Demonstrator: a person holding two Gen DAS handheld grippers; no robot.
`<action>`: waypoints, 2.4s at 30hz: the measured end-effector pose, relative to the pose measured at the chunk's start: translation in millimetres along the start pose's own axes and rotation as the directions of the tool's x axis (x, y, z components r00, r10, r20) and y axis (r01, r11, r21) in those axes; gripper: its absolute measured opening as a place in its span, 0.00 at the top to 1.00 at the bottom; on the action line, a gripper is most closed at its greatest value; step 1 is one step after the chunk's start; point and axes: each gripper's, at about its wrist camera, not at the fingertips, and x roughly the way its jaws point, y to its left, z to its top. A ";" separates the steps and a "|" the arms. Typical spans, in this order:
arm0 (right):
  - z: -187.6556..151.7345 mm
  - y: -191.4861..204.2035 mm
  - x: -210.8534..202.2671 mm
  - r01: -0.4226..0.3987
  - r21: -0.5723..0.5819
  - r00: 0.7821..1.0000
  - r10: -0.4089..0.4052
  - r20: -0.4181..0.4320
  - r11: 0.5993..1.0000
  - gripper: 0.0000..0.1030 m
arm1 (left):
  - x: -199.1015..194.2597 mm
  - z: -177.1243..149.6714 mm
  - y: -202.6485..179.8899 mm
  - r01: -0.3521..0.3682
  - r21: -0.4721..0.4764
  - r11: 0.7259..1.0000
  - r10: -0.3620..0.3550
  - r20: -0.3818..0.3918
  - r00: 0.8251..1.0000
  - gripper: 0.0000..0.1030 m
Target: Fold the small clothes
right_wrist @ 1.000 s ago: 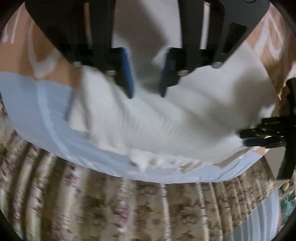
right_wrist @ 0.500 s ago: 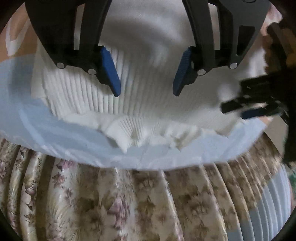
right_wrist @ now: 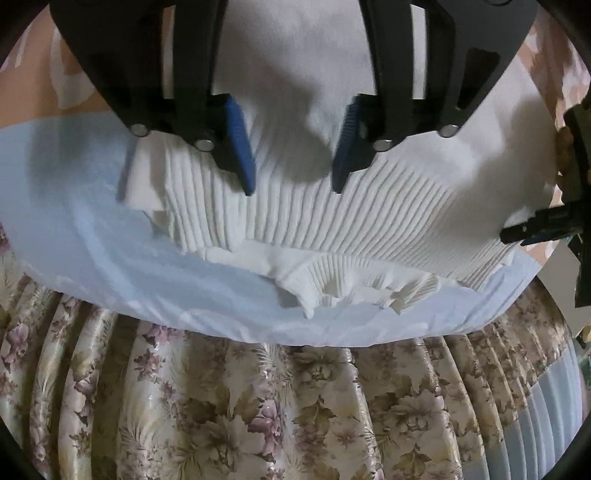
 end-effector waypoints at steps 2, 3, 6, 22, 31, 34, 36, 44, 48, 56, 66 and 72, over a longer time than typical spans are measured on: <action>-0.4 -1.1 -21.3 -0.035 0.026 0.999 0.034 0.037 0.999 0.37 | -21.2 -0.8 -9.1 0.012 0.032 0.999 -0.013 0.028 1.000 0.15; -2.9 -4.2 -39.0 -0.079 0.051 0.995 0.075 0.073 0.996 0.27 | -35.4 -2.4 -18.4 0.008 0.062 0.998 -0.010 0.045 0.999 0.14; -12.0 -14.2 -71.3 -0.118 0.099 0.988 0.106 0.116 0.988 0.07 | -58.4 -13.1 -43.9 -0.008 0.111 0.994 0.002 0.051 0.999 0.05; -95.8 -56.3 -67.4 -0.146 0.309 0.988 0.154 -0.001 0.940 0.18 | -7.2 -78.7 -125.5 0.020 0.232 0.973 0.001 -0.089 0.996 0.04; -90.0 -56.2 -55.4 -0.215 0.285 0.974 0.227 -0.009 0.934 0.32 | -8.0 -80.7 -128.1 -0.001 0.232 0.973 0.018 -0.072 0.997 0.04; -80.4 -53.8 -46.3 -0.208 0.277 0.975 0.220 -0.012 0.938 0.35 | -7.7 -78.8 -127.0 0.003 0.227 0.974 0.015 -0.080 0.997 0.04; -73.4 -56.6 -41.4 -0.226 0.292 0.971 0.238 -0.006 0.929 0.38 | -8.0 -78.8 -127.0 0.003 0.230 0.973 0.016 -0.081 0.997 0.04; -56.0 -57.7 -26.3 -0.205 0.276 0.974 0.223 -0.035 0.939 0.62 | -7.2 -78.4 -127.8 -0.001 0.228 0.974 0.021 -0.086 0.996 0.04; -54.9 -52.8 -26.1 -0.173 0.248 0.981 0.190 -0.043 0.953 0.69 | -6.2 -78.7 -129.1 -0.007 0.230 0.973 0.027 -0.085 0.996 0.03; -45.6 -23.1 -38.8 -0.007 0.146 0.999 0.013 -0.041 0.989 0.74 | -5.3 -79.6 -130.2 -0.014 0.236 0.972 0.033 -0.080 0.996 0.02; -34.4 5.1 -30.6 0.176 0.024 0.980 -0.173 -0.099 0.984 0.74 | -8.5 -76.7 -125.3 0.005 0.248 0.969 0.015 -0.077 0.997 0.02; -15.6 38.1 -41.9 0.255 -0.036 0.964 -0.257 -0.072 0.966 0.75 | -36.7 -55.2 -61.4 0.013 0.191 0.981 -0.001 -0.061 0.998 0.02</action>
